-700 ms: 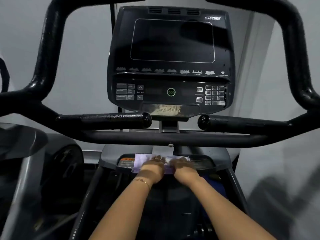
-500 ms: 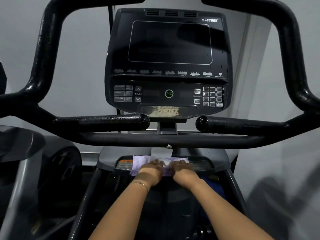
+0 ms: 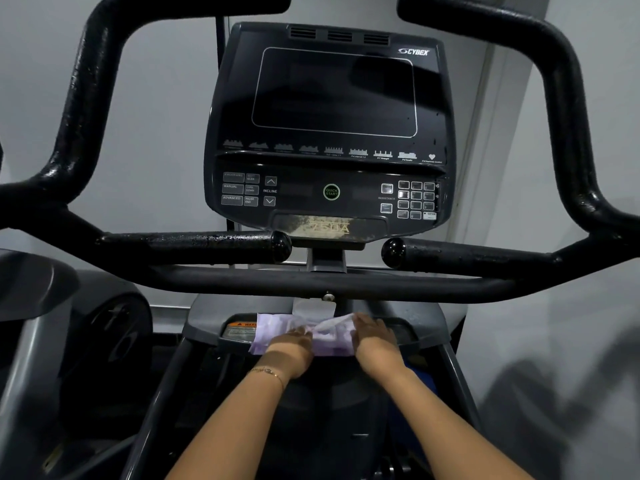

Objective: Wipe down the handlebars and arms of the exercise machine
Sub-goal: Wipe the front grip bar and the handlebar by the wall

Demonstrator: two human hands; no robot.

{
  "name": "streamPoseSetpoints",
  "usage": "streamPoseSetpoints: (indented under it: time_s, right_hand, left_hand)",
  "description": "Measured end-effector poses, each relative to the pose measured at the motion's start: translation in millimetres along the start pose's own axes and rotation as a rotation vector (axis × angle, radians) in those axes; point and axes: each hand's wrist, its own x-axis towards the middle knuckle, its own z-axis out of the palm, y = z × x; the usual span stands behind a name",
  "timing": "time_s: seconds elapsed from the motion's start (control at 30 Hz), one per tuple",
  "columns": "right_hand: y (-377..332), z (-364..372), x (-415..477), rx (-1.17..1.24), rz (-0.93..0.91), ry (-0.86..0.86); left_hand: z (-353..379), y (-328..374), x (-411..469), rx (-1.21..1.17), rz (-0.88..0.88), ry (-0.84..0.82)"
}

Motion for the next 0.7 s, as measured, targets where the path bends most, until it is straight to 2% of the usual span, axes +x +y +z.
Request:
streamPoseSetpoints:
  time_s: [0.2,0.27,0.37,0.4,0.57,0.7]
  right_hand:
    - [23.6,-38.0,-26.1,0.104,0.039,0.262]
    - [27.4,-44.6,-38.2,0.066,0.011,0.283]
    - [28.1,-59.0,-55.3,0.008,-0.107,0.31]
    - [28.0,-64.1,-60.4,0.002,-0.135,0.327]
    - [20.9,-97.5,-86.9,-0.001,-0.218,0.409]
    - [18.6,-126.0,-101.8,0.033,-0.221,0.372]
  left_hand:
    - [-13.7,25.9,-0.7,-0.043,-0.11,-0.024]
    - [-17.9,41.0,-12.1,-0.115,0.0,0.045]
    - [-22.5,69.1,-46.6,-0.345,0.239,0.171]
    - [-24.5,78.9,-56.5,-0.393,0.264,0.204]
    - [-40.1,110.2,-78.2,-0.448,0.169,0.327]
    - [-56.9,118.3,-92.9,-0.573,0.125,0.322]
